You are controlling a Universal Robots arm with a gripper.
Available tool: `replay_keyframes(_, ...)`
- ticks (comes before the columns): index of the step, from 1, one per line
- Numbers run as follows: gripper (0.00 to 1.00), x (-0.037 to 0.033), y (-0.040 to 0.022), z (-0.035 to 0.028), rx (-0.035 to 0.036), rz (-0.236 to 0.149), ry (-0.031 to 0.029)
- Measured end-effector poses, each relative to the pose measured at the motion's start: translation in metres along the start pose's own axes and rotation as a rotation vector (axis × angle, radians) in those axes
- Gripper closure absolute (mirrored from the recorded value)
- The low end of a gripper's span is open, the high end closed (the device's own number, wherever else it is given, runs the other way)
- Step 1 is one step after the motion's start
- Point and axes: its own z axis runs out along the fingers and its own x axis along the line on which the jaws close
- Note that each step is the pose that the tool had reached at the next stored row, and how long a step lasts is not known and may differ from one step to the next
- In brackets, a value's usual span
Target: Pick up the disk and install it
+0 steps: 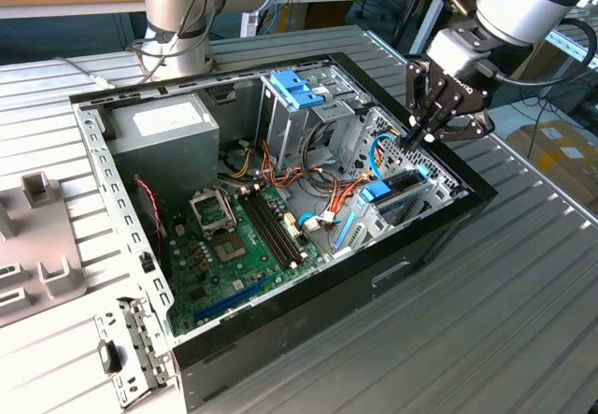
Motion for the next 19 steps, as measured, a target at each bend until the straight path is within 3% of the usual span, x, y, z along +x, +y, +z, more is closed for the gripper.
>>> replay_keyframes(19,0.83,0.0001,0.0008,0.0012,0.0184,0.155,-0.002)
